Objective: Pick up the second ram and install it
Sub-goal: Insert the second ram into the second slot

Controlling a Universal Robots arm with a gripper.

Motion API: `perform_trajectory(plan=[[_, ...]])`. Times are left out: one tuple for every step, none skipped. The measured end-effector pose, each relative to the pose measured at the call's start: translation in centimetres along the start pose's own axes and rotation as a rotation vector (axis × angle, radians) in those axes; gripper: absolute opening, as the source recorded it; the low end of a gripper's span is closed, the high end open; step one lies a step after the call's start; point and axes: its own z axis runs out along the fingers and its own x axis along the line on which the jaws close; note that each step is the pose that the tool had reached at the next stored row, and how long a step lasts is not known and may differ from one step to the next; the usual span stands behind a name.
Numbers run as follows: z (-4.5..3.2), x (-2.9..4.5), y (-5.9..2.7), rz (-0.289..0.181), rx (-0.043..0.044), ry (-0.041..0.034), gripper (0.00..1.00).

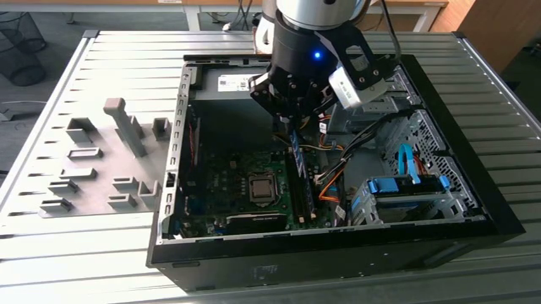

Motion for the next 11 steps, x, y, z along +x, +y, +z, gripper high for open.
perform_trajectory(plan=[[0.02, 0.0, 0.0, 0.0, 0.0, -0.0001, 0.14], [0.04, 0.0, 0.0, 0.0, 0.0, 0.0, 0.14], [0.05, 0.0, 0.0, 0.0, 0.0, 0.0, 0.14], [0.06, 0.0, 0.0, 0.0, 0.0002, 0.0, 0.14], [0.06, 0.0, 0.0, 0.0, 0.0002, 0.0, 0.14], [0.06, 0.0, 0.0, 0.0, 0.0002, 0.0001, 0.14], [0.07, 0.0, 0.0, 0.0, 0.0001, 0.0, 0.14], [0.07, 0.0, 0.0, 0.0, 0.0001, 0.0, 0.14], [0.07, 0.0, 0.0, 0.0, 0.0001, 0.0, 0.14], [0.07, 0.0, 0.0, 0.0, 0.0001, 0.0, 0.14], [0.11, 0.0, 0.0, 0.0, -0.0002, -0.0001, 0.14]])
